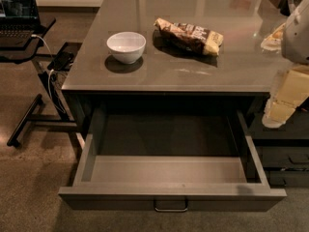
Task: Close top drawer
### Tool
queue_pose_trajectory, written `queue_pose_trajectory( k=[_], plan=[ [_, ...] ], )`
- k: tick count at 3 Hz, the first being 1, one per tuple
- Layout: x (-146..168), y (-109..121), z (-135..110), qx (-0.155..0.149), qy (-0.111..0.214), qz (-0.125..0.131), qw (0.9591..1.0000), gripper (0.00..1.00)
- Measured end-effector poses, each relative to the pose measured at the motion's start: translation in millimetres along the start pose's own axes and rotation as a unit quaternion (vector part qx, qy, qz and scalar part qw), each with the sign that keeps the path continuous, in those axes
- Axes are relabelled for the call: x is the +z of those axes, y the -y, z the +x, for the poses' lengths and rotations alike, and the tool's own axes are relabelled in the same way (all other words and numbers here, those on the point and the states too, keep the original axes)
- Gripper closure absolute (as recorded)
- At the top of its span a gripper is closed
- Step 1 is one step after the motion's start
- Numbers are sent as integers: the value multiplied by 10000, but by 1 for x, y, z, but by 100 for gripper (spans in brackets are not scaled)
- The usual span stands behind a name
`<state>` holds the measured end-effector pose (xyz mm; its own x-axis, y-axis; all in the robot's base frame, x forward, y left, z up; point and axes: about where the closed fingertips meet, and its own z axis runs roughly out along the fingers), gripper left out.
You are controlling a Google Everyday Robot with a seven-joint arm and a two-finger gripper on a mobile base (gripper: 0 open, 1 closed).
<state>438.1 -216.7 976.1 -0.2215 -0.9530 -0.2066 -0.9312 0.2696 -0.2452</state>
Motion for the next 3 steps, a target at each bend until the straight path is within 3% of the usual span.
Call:
queue_pose_trajectory(
  k=[1,2,3],
  plan=[
    [-2,-3,0,-42,17,46,10000,0],
    [-3,-24,5,-143,135,87,9998,18],
    [-5,-58,15,-253,314,36,9992,41]
  ],
)
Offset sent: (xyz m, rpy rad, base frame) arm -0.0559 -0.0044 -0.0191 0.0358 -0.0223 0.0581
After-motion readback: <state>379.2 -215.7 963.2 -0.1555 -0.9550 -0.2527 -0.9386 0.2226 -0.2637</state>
